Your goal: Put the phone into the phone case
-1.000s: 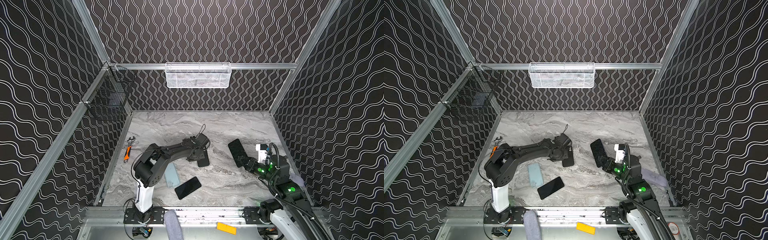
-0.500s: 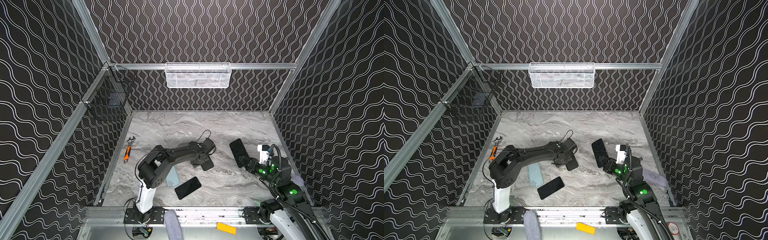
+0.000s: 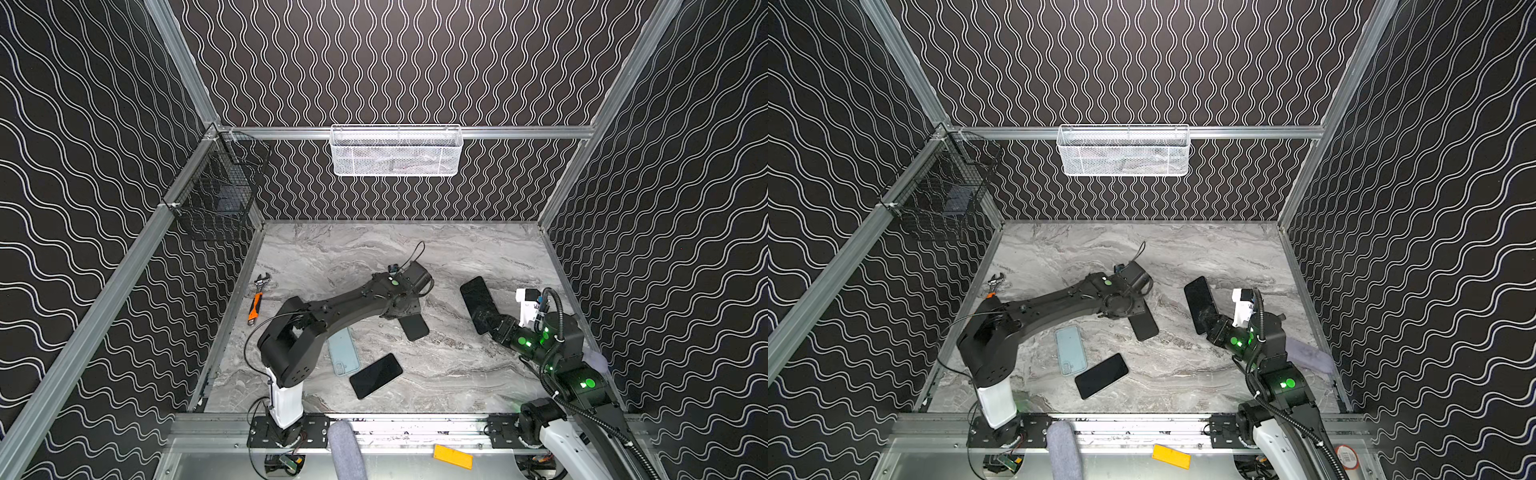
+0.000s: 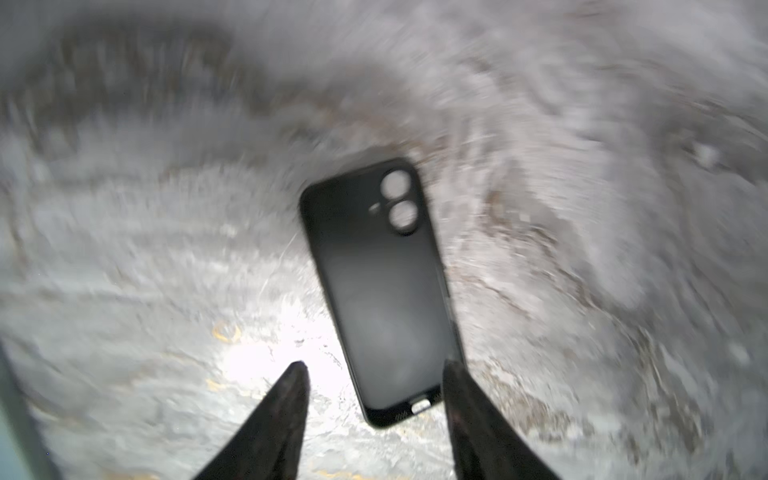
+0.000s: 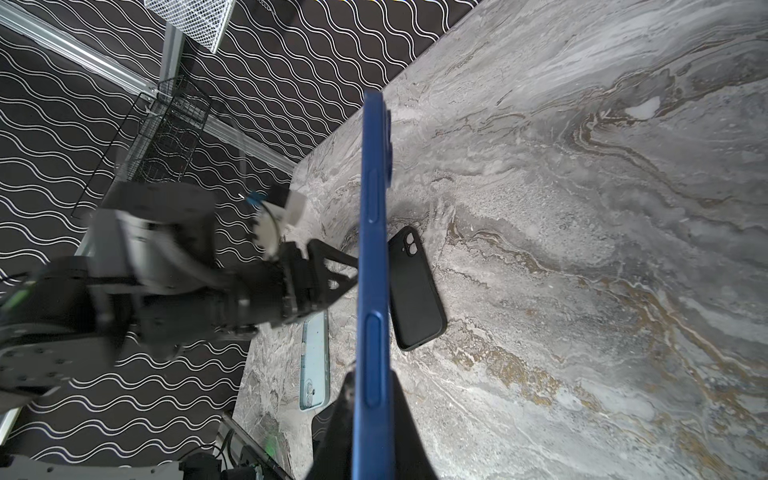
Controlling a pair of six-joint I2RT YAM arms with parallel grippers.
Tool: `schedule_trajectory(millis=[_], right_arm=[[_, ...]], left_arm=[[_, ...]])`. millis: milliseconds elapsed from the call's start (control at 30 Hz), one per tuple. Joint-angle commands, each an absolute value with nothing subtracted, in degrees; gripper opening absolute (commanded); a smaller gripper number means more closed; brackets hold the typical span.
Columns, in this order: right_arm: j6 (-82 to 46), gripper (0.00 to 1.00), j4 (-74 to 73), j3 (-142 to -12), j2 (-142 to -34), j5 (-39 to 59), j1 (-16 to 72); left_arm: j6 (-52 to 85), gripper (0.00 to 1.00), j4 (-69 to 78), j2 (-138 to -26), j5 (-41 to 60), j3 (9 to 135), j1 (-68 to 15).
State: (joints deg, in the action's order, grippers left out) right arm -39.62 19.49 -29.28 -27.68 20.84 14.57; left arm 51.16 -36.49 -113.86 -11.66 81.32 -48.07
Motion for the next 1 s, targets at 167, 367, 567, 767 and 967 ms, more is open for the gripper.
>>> schedule_trajectory(millis=[167,367,567,767,967], right_arm=[[-39.53,0.00,16.95,-29.06,-25.95,20.90,14.68],[-39.17,0.00,16.29,-28.89,-26.00,22.08,14.59],[-37.62,0.00,18.87,-30.85,-25.94,21.90,14.67],[-39.19,0.00,18.11,-29.47,-24.79,22.16,14.64],[-39.10,0.00,18.46,-29.44,-25.10,22.32,14.67]], left_arm=[[2.24,0.69,-50.29,-114.05,4.60,92.48,-35.98],[-7.59,0.67,-50.88,-117.55,-0.54,92.60,-33.79],[-9.54,0.67,-44.49,-120.73,0.54,91.34,-33.95],[-12.92,0.67,-43.19,-124.64,1.37,95.18,-34.68],[-15.96,0.67,-44.72,-128.76,0.77,97.89,-35.47]])
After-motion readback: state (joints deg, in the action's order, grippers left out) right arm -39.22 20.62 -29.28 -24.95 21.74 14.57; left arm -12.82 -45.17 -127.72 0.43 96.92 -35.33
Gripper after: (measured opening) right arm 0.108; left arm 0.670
